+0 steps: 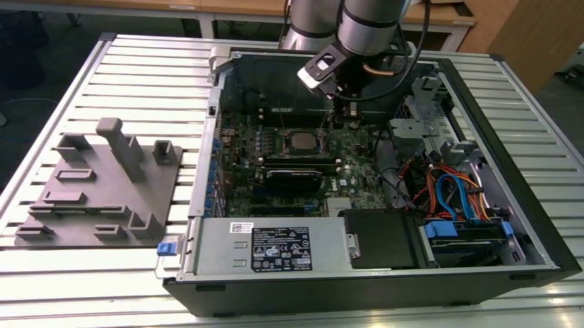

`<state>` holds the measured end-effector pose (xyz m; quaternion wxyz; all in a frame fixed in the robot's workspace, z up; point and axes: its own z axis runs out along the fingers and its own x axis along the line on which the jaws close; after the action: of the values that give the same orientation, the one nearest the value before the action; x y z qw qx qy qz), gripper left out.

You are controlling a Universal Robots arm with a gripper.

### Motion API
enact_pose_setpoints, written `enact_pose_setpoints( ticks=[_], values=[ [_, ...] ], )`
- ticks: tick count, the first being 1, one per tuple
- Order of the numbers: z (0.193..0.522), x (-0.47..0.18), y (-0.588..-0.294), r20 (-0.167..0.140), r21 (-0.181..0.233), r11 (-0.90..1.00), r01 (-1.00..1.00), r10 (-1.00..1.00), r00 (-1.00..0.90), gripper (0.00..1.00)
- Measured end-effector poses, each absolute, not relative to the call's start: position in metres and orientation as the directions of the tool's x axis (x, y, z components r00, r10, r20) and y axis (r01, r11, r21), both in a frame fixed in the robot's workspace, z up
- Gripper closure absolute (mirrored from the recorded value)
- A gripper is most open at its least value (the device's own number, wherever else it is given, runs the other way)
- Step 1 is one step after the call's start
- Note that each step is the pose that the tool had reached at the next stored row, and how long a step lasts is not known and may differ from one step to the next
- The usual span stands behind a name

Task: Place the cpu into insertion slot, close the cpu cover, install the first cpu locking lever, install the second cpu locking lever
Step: 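Close the cpu cover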

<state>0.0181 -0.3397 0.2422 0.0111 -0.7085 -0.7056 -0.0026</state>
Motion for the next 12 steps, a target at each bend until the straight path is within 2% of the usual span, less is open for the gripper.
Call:
enact_pose_setpoints(
  ticks=[12],
  values=[
    [0.2422,0.0154,-0.3397,0.019,-0.012,-0.004,1.0,1.0,0.004,0.9]
  ],
)
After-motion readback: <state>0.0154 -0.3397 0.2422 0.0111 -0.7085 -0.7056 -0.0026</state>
